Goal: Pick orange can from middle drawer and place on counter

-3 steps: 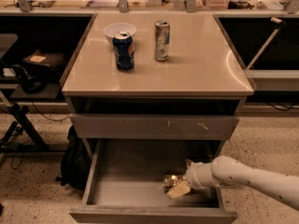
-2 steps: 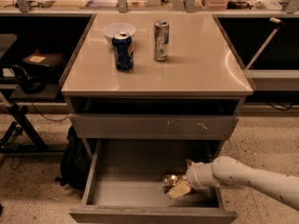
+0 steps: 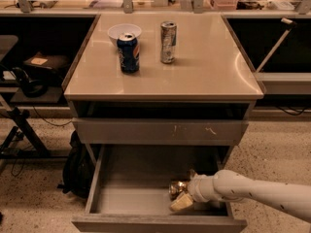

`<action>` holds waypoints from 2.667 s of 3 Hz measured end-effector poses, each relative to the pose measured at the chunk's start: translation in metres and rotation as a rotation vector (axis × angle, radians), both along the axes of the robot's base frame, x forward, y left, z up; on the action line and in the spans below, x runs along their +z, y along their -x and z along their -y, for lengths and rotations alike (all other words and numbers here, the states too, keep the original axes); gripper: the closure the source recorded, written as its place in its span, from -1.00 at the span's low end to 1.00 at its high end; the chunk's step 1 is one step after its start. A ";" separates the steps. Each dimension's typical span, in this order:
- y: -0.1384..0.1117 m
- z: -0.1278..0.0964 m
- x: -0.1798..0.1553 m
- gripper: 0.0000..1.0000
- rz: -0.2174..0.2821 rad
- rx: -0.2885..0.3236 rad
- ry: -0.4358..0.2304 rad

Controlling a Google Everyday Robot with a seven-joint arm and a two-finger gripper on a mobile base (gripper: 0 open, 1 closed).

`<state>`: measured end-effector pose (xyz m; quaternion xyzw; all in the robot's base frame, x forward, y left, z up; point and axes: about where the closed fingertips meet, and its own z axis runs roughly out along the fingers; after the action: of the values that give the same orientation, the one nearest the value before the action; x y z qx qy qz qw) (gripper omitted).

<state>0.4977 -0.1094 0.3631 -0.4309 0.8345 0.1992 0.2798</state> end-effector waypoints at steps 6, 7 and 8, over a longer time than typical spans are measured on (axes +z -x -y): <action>0.028 0.042 0.192 1.00 0.167 0.041 0.089; 0.015 0.068 0.296 1.00 0.250 0.046 0.103; 0.021 0.065 0.305 1.00 0.223 0.083 0.097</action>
Offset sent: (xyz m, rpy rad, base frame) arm 0.0007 0.0003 -0.0002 0.0001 -0.0022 -0.0016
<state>0.4770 -0.1745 0.6680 -0.4976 0.7884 0.1209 0.3410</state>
